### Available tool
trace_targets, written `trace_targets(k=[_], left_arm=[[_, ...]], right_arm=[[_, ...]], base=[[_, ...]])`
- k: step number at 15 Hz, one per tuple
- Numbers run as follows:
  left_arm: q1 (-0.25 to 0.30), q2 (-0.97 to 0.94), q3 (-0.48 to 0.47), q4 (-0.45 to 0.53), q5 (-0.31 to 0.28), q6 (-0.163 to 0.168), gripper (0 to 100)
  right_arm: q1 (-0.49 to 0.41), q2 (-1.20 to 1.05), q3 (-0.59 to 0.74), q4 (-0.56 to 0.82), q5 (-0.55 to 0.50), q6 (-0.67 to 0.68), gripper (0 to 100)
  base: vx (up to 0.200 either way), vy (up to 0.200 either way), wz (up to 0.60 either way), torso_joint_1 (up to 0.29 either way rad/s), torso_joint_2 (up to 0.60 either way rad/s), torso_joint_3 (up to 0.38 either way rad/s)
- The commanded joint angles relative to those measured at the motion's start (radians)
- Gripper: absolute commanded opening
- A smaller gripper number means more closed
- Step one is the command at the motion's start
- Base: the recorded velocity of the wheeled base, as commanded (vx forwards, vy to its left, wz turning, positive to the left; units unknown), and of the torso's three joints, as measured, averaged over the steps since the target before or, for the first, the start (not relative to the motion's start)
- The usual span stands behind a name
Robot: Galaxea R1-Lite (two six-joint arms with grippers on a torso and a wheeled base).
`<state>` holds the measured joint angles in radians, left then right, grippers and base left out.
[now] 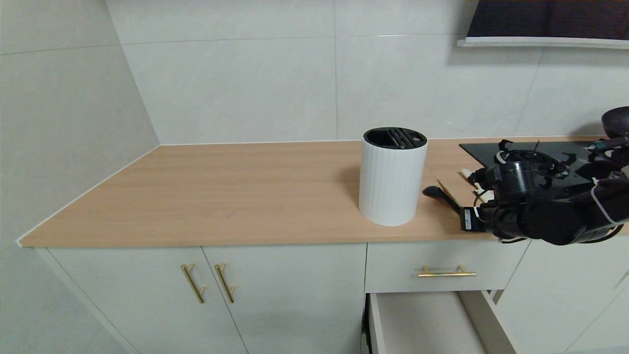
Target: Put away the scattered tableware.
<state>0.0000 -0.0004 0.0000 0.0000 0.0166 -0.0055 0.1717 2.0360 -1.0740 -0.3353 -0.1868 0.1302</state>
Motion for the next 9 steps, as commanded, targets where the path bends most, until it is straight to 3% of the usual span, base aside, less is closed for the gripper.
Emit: trace_targets(k=[1,6,9], left_arm=[[0.000,0.000,0.000,0.000,0.000,-0.001,100],[0.000,0.000,0.000,0.000,0.000,-0.001,100],[0.000,0.000,0.000,0.000,0.000,-0.001,100]], right_arm=[[0.000,-0.005,0.000,-0.001,0.000,0.000,0],[-0.008,-0.030,0.006,-0.001,-0.006,0.002,0],[-0.003,-0.184,0.071,0.007,-0.008,0.005,0]], base=[[0.000,0.000,0.00,0.000,0.00,0.000],[0.000,0.000,0.00,0.000,0.00,0.000],[0.000,0.000,0.00,0.000,0.00,0.000]])
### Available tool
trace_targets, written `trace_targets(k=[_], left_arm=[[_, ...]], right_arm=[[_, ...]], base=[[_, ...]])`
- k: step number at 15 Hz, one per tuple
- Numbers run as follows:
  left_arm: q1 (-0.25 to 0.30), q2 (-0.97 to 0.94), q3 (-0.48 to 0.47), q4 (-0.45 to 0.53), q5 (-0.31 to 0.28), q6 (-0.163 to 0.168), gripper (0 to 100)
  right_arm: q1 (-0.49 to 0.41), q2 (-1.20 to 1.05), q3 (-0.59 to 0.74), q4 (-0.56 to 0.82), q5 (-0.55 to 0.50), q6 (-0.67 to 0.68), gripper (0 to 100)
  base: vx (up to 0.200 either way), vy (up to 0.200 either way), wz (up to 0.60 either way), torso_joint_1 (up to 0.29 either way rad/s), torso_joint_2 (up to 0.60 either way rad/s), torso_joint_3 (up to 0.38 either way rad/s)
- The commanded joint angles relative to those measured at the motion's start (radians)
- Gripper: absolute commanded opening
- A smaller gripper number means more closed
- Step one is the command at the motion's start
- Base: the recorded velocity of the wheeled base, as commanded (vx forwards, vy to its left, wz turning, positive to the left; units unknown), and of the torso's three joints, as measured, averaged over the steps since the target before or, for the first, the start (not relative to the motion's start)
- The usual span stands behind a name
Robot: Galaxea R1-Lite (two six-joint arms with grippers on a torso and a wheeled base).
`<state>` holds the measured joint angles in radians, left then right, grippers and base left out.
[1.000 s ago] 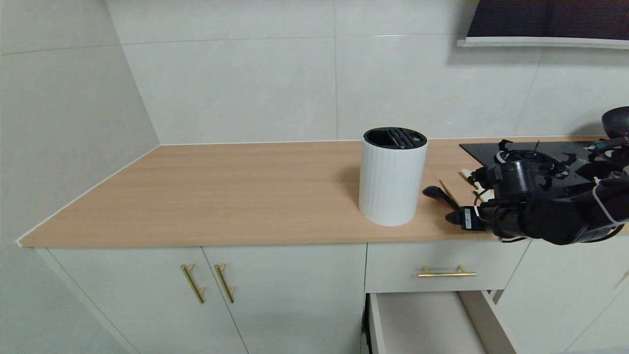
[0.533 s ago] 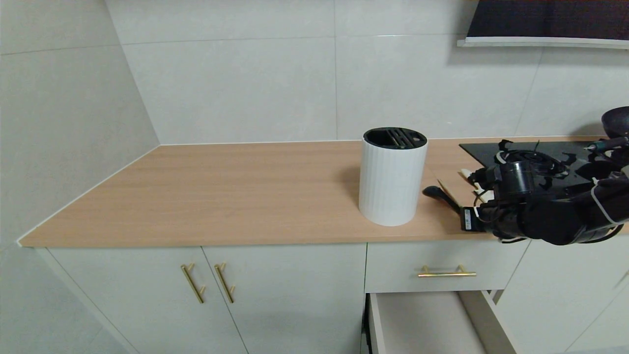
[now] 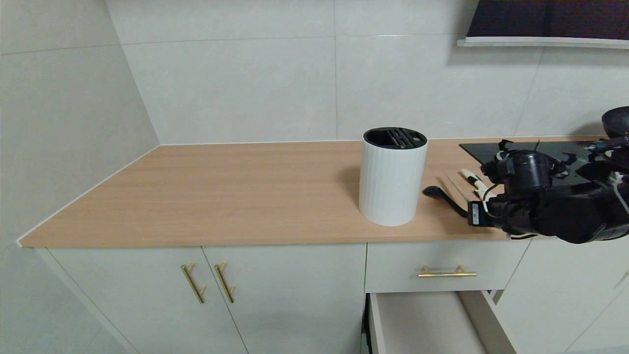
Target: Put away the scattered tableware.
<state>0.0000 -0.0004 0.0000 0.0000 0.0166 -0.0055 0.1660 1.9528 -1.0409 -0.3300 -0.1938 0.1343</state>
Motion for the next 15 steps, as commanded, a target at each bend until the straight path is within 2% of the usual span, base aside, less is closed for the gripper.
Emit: trace_targets(k=[1,6,9,10,11,12,13,14,15], left_arm=[[0.000,0.000,0.000,0.000,0.000,-0.001,100],[0.000,0.000,0.000,0.000,0.000,-0.001,100],[0.000,0.000,0.000,0.000,0.000,-0.001,100],[0.000,0.000,0.000,0.000,0.000,-0.001,100],[0.000,0.000,0.000,0.000,0.000,-0.001,100],[0.000,0.000,0.000,0.000,0.000,-0.001,100],[0.000,0.000,0.000,0.000,0.000,-0.001,100],[0.000,0.000,0.000,0.000,0.000,-0.001,100],[0.000,0.000,0.000,0.000,0.000,-0.001,100]], right_arm=[[0.003,-0.190,0.088,0.005,-0.001,0.001,0],[0.004,-0.476,0.254,0.055,0.007,0.002,0],[0.010,-0.623,0.271,0.258,0.051,0.002,0],[0.010,-0.713,0.274,0.368,0.146,0.002,0],[0.010,-0.735,0.272,0.408,0.189,0.002,0],[0.009,-0.776,0.274,0.525,0.261,-0.015,0],[0.009,-0.788,0.272,0.568,0.266,-0.035,0],[0.009,-0.799,0.275,0.638,0.275,-0.114,0],[0.009,-0.796,0.283,0.649,0.277,-0.130,0]], base=[[0.000,0.000,0.00,0.000,0.00,0.000],[0.000,0.000,0.00,0.000,0.00,0.000],[0.000,0.000,0.00,0.000,0.00,0.000],[0.000,0.000,0.00,0.000,0.00,0.000],[0.000,0.000,0.00,0.000,0.00,0.000],[0.000,0.000,0.00,0.000,0.00,0.000],[0.000,0.000,0.00,0.000,0.00,0.000],[0.000,0.000,0.00,0.000,0.00,0.000],[0.000,0.000,0.00,0.000,0.00,0.000]])
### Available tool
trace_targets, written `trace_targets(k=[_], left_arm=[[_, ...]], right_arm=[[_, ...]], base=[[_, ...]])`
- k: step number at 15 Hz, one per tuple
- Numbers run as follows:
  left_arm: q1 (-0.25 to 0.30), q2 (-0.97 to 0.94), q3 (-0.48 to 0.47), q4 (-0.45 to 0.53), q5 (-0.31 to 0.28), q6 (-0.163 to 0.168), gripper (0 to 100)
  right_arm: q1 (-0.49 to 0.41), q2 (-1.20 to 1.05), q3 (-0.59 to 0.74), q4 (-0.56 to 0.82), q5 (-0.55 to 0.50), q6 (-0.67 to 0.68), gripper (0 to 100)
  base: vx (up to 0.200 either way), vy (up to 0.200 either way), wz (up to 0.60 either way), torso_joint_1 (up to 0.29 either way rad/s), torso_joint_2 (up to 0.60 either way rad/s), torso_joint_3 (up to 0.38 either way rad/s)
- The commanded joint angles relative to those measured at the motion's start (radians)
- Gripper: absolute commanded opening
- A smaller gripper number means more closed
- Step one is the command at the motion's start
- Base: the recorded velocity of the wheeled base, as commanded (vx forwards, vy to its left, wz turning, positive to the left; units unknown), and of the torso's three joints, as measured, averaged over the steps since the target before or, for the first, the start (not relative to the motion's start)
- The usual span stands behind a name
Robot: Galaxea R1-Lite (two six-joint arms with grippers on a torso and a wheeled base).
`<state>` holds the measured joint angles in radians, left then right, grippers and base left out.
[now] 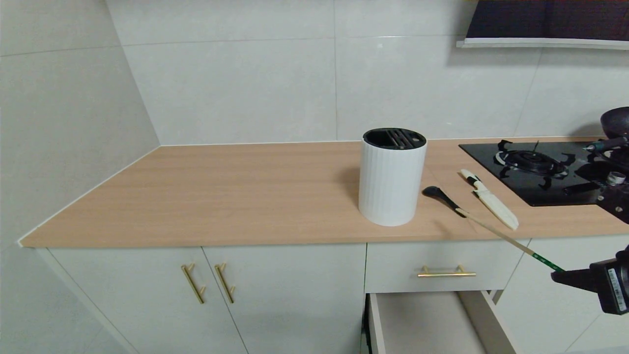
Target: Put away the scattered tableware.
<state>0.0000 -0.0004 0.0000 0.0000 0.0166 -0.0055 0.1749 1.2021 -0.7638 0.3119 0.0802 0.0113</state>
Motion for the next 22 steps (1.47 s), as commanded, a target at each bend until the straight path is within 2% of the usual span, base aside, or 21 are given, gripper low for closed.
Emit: trace_targets(k=[1,5,17,22], left_arm=[[0.000,0.000,0.000,0.000,0.000,-0.001,100],[0.000,0.000,0.000,0.000,0.000,-0.001,100],[0.000,0.000,0.000,0.000,0.000,-0.001,100],[0.000,0.000,0.000,0.000,0.000,-0.001,100]], right_arm=[[0.002,-0.039,0.014,0.006,0.004,-0.010,0],[0.003,-0.033,0.038,0.003,0.067,-0.042,0],[0.048,0.034,0.080,-0.004,0.062,-0.071,0],[0.052,0.047,0.086,-0.005,0.062,-0.073,0]], base=[[0.000,0.000,0.00,0.000,0.00,0.000],[0.000,0.000,0.00,0.000,0.00,0.000],[0.000,0.000,0.00,0.000,0.00,0.000],[0.000,0.000,0.00,-0.153,0.35,0.201]])
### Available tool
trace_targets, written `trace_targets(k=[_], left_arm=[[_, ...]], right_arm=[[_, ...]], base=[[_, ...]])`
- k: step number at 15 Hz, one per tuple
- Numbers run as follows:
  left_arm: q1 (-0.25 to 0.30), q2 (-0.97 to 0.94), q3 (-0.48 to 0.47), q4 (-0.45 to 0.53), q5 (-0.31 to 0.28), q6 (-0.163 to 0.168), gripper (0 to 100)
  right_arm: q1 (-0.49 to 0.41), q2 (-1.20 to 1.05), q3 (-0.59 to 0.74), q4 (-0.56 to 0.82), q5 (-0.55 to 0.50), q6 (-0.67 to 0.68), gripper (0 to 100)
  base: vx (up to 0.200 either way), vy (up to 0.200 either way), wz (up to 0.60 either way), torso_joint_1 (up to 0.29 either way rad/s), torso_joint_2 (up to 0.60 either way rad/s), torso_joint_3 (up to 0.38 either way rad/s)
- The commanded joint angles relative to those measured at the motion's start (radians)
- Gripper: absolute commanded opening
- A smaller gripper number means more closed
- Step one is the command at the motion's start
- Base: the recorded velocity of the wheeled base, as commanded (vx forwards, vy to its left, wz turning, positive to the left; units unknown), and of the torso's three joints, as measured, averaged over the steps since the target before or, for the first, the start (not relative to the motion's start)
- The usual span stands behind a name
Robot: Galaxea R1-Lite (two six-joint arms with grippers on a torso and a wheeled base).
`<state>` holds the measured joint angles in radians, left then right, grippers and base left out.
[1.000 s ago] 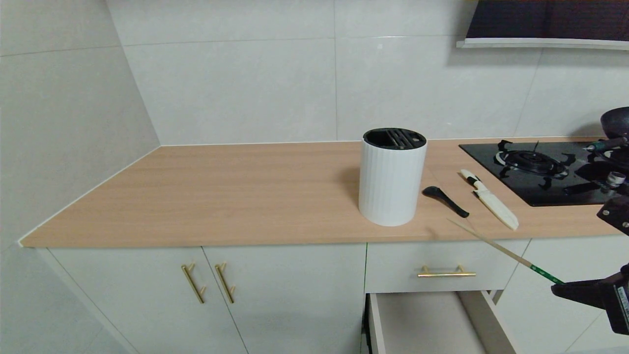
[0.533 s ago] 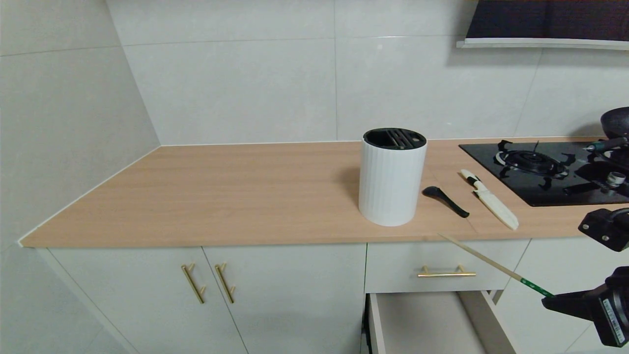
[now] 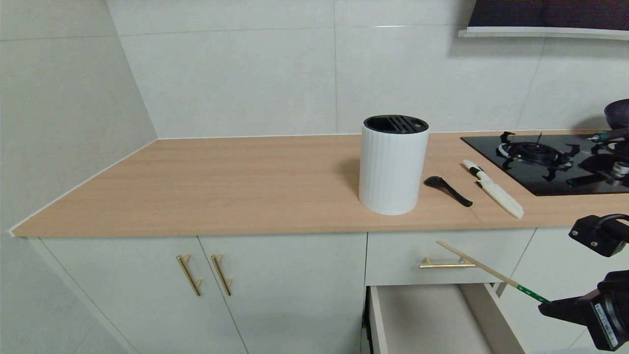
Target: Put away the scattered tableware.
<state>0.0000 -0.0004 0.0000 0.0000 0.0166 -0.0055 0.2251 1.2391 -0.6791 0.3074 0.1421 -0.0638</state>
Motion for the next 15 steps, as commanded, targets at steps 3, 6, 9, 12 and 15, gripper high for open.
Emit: trace_targets(k=[3,6,9,12,15], left_arm=[[0.000,0.000,0.000,0.000,0.000,-0.001,100],[0.000,0.000,0.000,0.000,0.000,-0.001,100],[0.000,0.000,0.000,0.000,0.000,-0.001,100],[0.000,0.000,0.000,0.000,0.000,-0.001,100],[0.000,0.000,0.000,0.000,0.000,-0.001,100]], right_arm=[[0.000,0.033,0.006,-0.001,-0.001,-0.013,0],[0.000,0.040,0.009,-0.002,-0.001,-0.016,0],[0.002,0.046,0.012,-0.005,-0.001,-0.016,0],[0.000,0.056,0.013,-0.007,-0.001,-0.016,0],[0.007,0.062,0.021,-0.018,-0.001,-0.017,0]], base=[[0.000,0.000,0.00,-0.201,0.49,0.290],[0.000,0.000,0.00,-0.191,0.49,0.299],[0.000,0.000,0.00,-0.175,0.47,0.295],[0.000,0.000,0.00,-0.155,0.47,0.308],[0.000,0.000,0.00,-0.134,0.46,0.318]])
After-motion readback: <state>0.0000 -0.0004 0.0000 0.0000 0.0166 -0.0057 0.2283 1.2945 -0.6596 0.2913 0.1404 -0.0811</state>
